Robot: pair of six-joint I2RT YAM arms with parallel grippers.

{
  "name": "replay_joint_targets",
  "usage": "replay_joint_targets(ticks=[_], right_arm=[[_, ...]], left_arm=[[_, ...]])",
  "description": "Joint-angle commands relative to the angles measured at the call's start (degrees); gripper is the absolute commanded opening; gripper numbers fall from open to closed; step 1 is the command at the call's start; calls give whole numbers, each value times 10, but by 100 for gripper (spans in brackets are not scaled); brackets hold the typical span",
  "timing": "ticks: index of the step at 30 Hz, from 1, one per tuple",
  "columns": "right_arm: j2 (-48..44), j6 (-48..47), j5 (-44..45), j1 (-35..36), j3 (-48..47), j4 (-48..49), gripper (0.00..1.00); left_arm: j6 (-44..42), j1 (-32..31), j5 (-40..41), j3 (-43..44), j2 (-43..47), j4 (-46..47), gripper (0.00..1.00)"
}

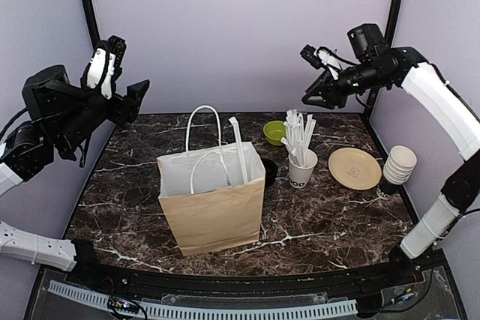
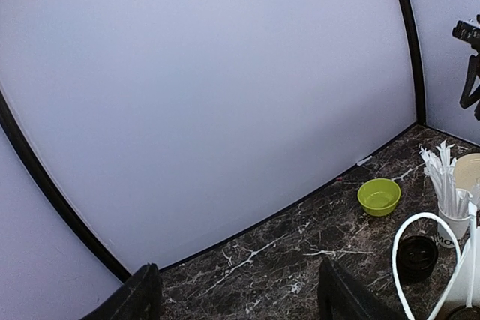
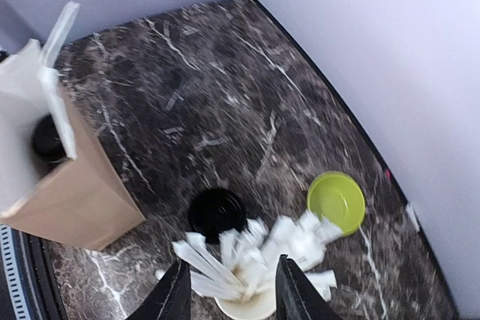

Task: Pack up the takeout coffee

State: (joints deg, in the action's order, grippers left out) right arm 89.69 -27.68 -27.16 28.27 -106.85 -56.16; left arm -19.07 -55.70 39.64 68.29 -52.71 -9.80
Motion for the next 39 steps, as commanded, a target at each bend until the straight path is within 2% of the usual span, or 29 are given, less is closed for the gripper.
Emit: replay_joint_targets(ticks=[1, 3, 9, 16, 20, 24, 28, 39], right_arm=[[11, 49, 2, -91, 102, 94, 36], [12, 51, 3, -120, 132, 118, 37], [45, 33, 17, -127, 162, 136, 46], [73, 32, 33, -129, 160, 163, 43], [84, 28, 34, -130, 155, 164, 36], [85, 24, 24, -130, 146, 154, 14], [68, 23, 17, -130, 144, 143, 0], [-16, 20, -5, -130, 93, 80, 0]], left_arm=[[2, 4, -7, -13, -2, 21, 74], [-1, 4, -7, -15, -4, 22, 74], [1, 4, -10, -16, -10, 22, 74], [7, 4, -8, -19, -10, 19, 74], [8, 5, -7, -21, -10, 18, 74], [6, 5, -6, -25, -11, 20, 74], [3, 7, -8, -27, -13, 22, 74], [-2, 11, -18, -34, -16, 34, 74]])
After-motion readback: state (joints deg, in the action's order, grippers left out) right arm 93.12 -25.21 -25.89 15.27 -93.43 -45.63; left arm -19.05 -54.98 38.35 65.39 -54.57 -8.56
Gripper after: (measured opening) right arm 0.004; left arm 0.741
